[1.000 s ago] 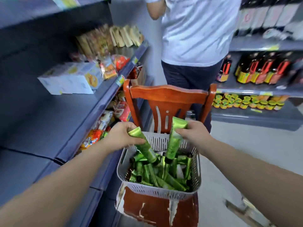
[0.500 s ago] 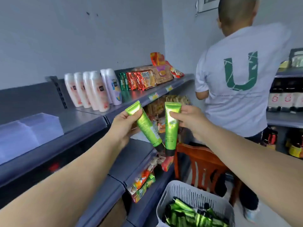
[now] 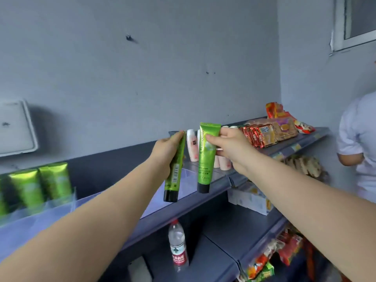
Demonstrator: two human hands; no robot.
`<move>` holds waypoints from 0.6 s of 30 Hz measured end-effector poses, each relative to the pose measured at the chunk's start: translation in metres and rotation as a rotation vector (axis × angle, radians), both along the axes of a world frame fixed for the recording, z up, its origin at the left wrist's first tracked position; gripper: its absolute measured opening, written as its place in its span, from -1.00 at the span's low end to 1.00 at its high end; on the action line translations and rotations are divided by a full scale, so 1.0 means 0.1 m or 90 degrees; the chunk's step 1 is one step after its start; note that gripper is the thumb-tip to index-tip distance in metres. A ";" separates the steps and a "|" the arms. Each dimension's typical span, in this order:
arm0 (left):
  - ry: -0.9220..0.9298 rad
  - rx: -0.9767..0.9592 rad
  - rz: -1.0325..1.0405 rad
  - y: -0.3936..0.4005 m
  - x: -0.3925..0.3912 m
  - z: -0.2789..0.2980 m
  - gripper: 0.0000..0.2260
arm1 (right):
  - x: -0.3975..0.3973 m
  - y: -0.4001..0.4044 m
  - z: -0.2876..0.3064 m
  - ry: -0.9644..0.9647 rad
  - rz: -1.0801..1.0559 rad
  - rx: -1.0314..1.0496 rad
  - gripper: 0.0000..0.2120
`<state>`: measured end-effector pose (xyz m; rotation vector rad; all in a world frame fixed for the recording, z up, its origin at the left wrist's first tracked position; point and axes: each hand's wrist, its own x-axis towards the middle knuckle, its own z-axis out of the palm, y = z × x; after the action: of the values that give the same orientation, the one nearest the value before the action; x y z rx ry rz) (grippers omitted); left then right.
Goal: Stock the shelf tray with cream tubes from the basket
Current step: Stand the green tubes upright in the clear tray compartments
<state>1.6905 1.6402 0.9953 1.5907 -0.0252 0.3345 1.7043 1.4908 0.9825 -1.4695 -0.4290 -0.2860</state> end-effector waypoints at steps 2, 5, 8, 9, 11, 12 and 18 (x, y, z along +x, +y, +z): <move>0.019 0.028 0.049 0.31 -0.07 0.05 -0.66 | -0.02 0.29 0.08 -0.010 0.033 -0.003 -0.92; 0.029 0.075 0.084 0.74 -0.20 0.07 -0.69 | -0.06 0.64 0.19 -0.012 0.087 0.012 -0.91; 0.021 0.093 0.107 1.09 -0.39 0.08 -0.71 | -0.08 0.99 0.24 -0.013 0.144 -0.002 -0.88; 0.016 0.090 0.118 1.21 -0.46 0.08 -0.69 | -0.09 1.12 0.25 -0.014 0.163 -0.007 -0.87; 0.003 0.095 0.137 1.43 -0.63 0.10 -0.65 | -0.13 1.38 0.25 -0.016 0.204 -0.015 -0.88; -0.004 0.095 0.140 1.53 -0.72 0.11 -0.66 | -0.17 1.50 0.25 -0.017 0.222 -0.016 -0.90; -0.058 0.063 0.167 2.16 -1.29 0.21 -0.73 | -0.49 2.21 0.26 -0.032 0.318 -0.028 -0.91</move>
<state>1.5611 1.8559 1.0160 1.6788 0.0985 0.6182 1.6550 1.7113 1.0088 -1.3494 -0.8263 0.0864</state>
